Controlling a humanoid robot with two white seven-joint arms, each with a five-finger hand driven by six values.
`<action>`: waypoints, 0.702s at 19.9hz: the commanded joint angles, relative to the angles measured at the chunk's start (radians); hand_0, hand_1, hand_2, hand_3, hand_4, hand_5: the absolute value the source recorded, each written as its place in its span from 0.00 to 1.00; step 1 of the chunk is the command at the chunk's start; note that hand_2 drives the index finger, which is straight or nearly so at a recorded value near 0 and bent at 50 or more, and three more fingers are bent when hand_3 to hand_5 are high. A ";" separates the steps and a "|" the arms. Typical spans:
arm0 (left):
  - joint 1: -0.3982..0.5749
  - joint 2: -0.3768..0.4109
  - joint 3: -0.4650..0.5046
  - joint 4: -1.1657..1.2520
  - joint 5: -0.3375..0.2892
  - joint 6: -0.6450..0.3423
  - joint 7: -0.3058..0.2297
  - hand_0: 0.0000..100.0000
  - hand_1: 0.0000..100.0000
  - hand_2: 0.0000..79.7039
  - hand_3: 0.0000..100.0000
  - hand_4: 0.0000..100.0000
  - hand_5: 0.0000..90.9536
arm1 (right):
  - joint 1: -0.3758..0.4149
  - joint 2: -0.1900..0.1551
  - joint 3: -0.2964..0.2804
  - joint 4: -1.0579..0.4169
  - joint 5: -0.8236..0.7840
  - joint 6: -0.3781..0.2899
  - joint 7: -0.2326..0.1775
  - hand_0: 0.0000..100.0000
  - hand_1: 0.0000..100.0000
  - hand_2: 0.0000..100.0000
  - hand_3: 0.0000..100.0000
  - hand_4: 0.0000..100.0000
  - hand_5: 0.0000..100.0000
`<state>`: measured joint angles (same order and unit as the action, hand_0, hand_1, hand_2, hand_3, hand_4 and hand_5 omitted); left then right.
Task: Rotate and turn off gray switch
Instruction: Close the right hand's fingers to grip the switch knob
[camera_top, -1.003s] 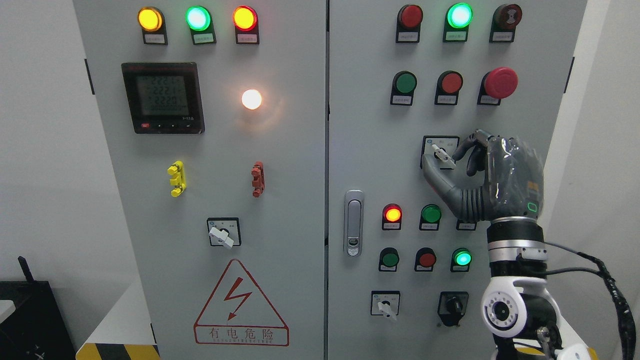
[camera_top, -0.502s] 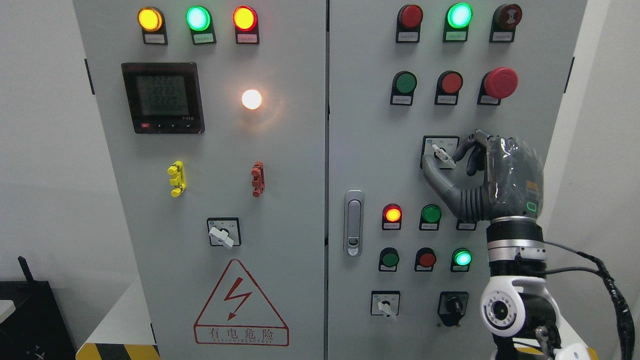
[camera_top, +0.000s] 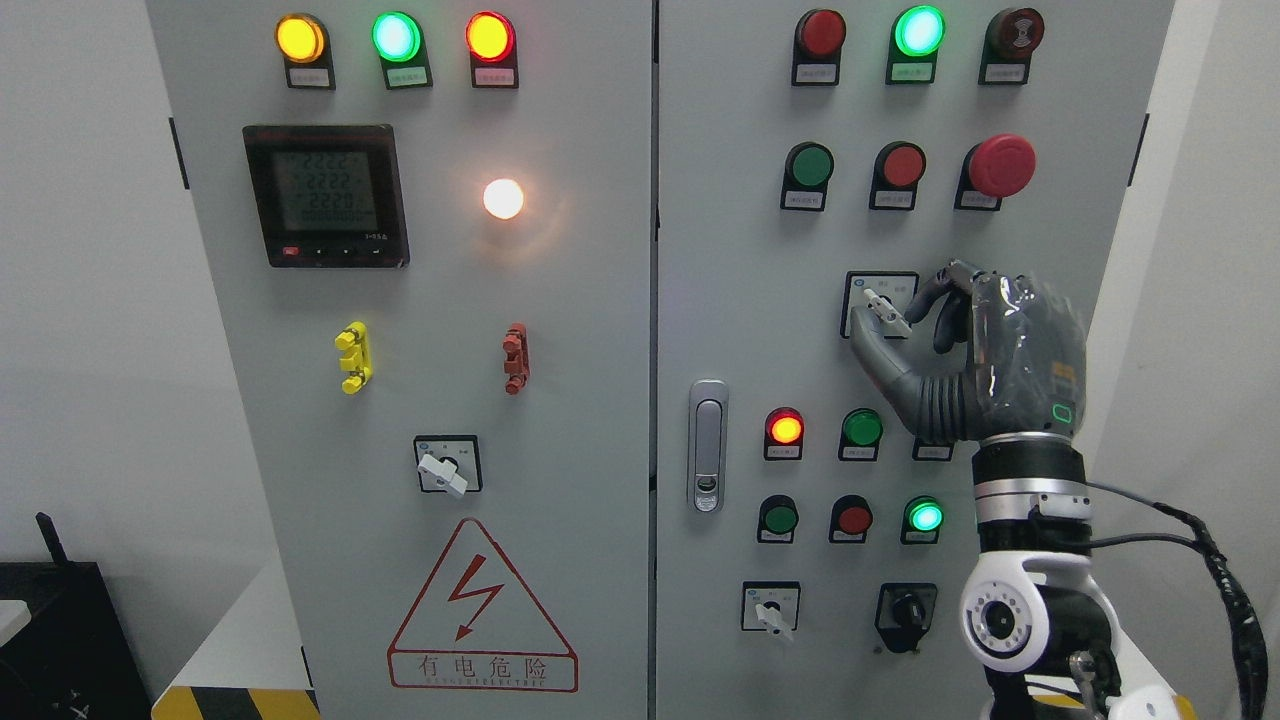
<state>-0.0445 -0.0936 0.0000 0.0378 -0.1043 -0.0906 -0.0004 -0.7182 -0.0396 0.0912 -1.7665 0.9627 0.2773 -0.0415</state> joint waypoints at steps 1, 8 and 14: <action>0.000 0.000 0.032 0.001 0.000 0.000 0.000 0.12 0.39 0.00 0.00 0.00 0.00 | 0.000 0.001 0.001 0.006 0.001 0.000 -0.001 0.25 0.41 0.66 0.94 0.89 1.00; 0.000 0.000 0.032 0.001 0.000 0.000 0.000 0.12 0.39 0.00 0.00 0.00 0.00 | -0.001 0.000 0.001 0.007 -0.001 0.014 0.000 0.27 0.43 0.68 0.94 0.89 1.00; 0.000 0.000 0.032 0.001 0.000 0.000 0.000 0.12 0.39 0.00 0.00 0.00 0.00 | -0.009 0.000 0.001 0.006 -0.001 0.014 0.000 0.31 0.41 0.69 0.95 0.89 1.00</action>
<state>-0.0445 -0.0936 0.0000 0.0379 -0.1043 -0.0906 -0.0004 -0.7214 -0.0396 0.0917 -1.7616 0.9624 0.2911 -0.0410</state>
